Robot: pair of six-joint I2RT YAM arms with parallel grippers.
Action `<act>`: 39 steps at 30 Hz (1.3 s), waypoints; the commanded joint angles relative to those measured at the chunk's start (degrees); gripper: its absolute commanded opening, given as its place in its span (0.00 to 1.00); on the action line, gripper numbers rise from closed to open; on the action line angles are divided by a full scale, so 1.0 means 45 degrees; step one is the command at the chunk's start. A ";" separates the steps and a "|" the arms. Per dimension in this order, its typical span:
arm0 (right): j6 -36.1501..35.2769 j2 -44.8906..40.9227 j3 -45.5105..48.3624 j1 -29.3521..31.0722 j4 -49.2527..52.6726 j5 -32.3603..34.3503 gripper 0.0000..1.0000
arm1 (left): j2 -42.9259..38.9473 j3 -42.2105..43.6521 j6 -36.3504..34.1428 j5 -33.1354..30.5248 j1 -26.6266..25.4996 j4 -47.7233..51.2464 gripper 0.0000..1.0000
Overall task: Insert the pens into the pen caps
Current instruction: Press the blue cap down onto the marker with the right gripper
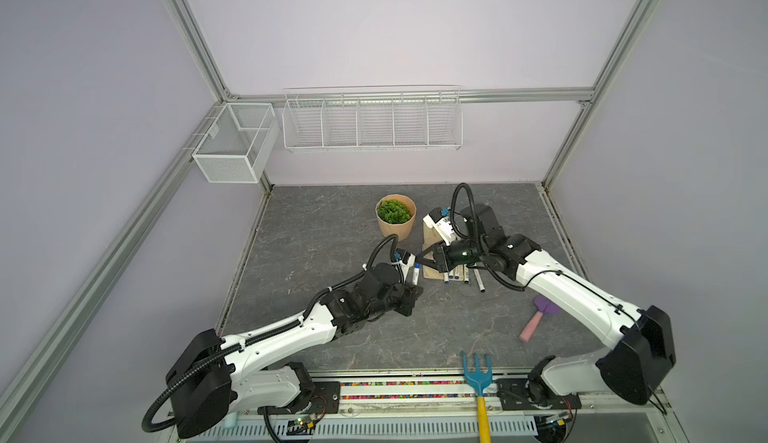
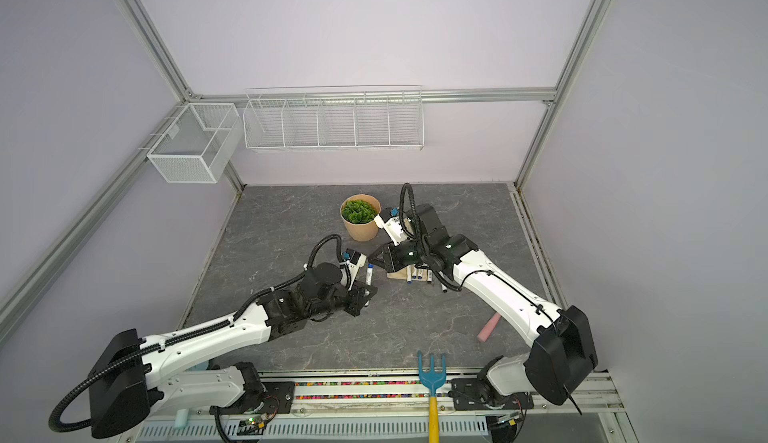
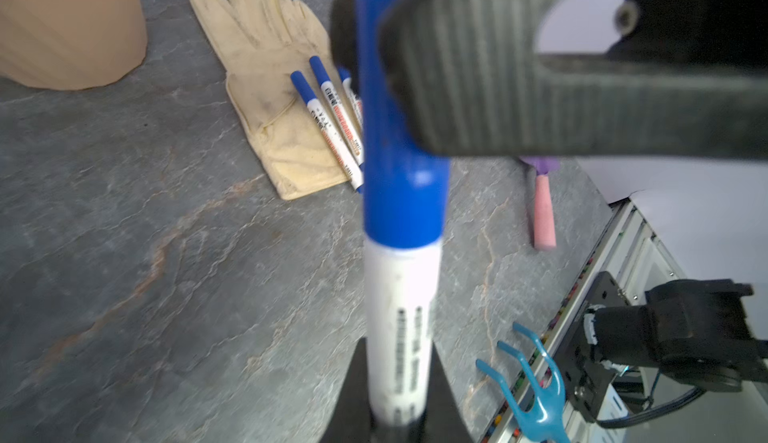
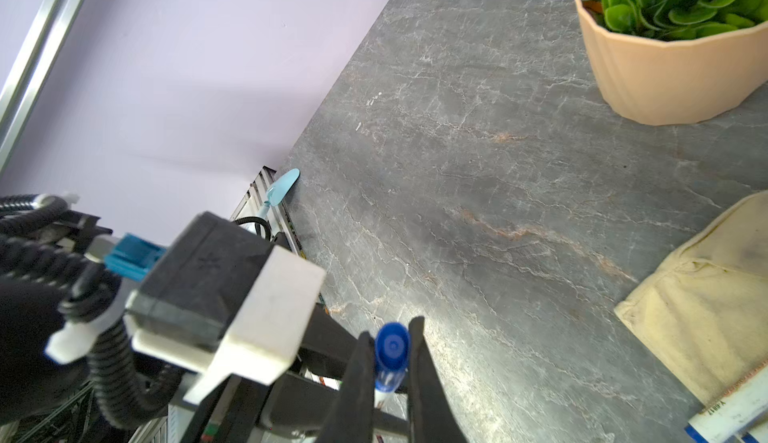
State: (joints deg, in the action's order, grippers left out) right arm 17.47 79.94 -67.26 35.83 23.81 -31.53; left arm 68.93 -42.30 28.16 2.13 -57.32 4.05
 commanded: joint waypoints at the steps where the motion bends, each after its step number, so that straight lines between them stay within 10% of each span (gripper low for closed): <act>1: 0.0409 -0.0044 0.0739 0.0144 0.2323 -0.0390 0.18 | -0.0068 -0.0116 0.0588 -0.0617 -0.0216 -0.5386 0.00; 10: 0.0743 -0.0518 0.0318 -0.0017 0.1861 0.0141 0.33 | -0.0172 0.1186 0.0712 -0.1436 -0.0641 -0.5355 0.00; 24: 0.1184 -0.0428 0.0527 -0.0249 0.0755 -0.0144 0.12 | -0.0024 0.1682 0.1069 -0.1966 -0.0407 -0.5744 0.00; 39: 0.1976 -0.0315 0.0345 -0.0175 -0.0197 -0.0219 0.31 | 0.0204 0.1631 0.1131 -0.1680 -0.0320 -0.5907 0.00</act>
State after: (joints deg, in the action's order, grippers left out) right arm 26.15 81.73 -65.34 34.59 23.18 -33.06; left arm 69.87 -34.98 32.95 -5.74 -59.09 -21.02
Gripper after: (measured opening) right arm 0.303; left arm 0.122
